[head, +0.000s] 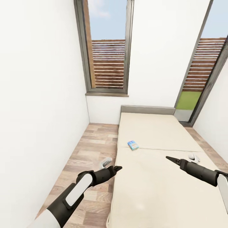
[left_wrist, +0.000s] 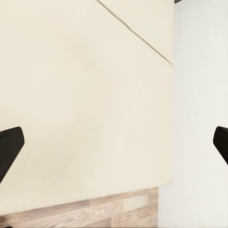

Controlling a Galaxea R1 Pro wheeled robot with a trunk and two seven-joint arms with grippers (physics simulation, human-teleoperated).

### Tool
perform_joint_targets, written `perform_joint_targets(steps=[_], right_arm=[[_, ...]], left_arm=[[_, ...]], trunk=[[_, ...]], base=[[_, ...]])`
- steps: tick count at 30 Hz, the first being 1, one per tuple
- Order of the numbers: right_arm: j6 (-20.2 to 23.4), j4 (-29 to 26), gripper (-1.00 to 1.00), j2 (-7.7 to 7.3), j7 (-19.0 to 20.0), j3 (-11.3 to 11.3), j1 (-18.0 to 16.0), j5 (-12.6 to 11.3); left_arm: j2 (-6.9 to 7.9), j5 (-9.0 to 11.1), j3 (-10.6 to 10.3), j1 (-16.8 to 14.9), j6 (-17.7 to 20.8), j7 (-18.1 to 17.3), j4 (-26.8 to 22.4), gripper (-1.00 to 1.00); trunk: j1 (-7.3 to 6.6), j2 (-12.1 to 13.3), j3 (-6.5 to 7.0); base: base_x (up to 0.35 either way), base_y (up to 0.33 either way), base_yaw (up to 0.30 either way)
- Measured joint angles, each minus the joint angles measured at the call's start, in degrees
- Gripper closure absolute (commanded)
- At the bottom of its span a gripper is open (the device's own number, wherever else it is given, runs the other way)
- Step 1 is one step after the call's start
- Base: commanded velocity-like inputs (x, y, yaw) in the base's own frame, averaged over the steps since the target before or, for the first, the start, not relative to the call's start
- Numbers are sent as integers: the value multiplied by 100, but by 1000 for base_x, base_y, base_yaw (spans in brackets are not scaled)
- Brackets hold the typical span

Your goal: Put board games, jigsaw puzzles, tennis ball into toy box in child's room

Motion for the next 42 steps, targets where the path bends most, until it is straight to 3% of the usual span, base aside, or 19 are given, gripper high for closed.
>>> perform_joint_targets(steps=[13,25,42], right_arm=[[-5,2,-100,0,0,2,-1,-4],[-5,2,-100,1,0,1,-2,-4],[-6,2,-100,1,0,-1,-2,-3]], left_arm=[[0,-4,-3,1,1,1,-2,-100],[1,-6,-6,2,-7,1,-5,-100],[1,-6,-7,2,-9,1,-10,-100]], trunk=[[-2,0,28],[-1,0,33],[0,0,34]], base=[[101,69,-119],[164,133,-20],[32,32,-3]])
